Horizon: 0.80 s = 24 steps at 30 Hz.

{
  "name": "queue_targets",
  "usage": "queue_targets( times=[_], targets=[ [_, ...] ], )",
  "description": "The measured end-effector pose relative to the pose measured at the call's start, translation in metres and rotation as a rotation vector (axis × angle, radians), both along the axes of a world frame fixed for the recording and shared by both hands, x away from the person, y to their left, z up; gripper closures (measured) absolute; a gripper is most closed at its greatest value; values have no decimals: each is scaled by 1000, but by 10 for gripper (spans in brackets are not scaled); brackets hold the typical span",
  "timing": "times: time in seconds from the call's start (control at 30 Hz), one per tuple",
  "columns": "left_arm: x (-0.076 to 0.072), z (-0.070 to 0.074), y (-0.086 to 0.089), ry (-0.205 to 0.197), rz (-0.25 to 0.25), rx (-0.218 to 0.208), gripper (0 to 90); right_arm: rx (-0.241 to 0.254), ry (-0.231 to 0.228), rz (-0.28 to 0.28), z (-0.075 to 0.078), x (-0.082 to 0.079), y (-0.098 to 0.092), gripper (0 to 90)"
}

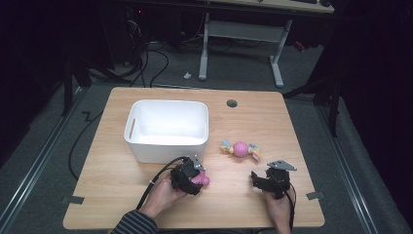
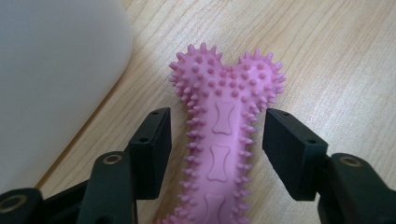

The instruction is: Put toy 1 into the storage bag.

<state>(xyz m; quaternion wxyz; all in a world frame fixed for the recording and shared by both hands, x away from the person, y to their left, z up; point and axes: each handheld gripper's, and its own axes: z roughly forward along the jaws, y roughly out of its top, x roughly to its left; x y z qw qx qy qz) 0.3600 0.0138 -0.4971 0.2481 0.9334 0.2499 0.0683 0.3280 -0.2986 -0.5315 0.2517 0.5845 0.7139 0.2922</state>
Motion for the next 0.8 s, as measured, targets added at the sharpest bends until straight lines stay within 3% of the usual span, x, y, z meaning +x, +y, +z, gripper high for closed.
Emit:
queue_targets(
  times=[0.07,0.2,0.8],
  targets=[
    [0,-1,0,9,-2,-4,454,0,0,0,0,0,0,176],
    [-1,-6,-3,12,-8,30,483,0,0,1,0,0,0,176],
    [-6,-1,0,-21,-36,13,585,0,0,7,0,0,0,177]
  ],
)
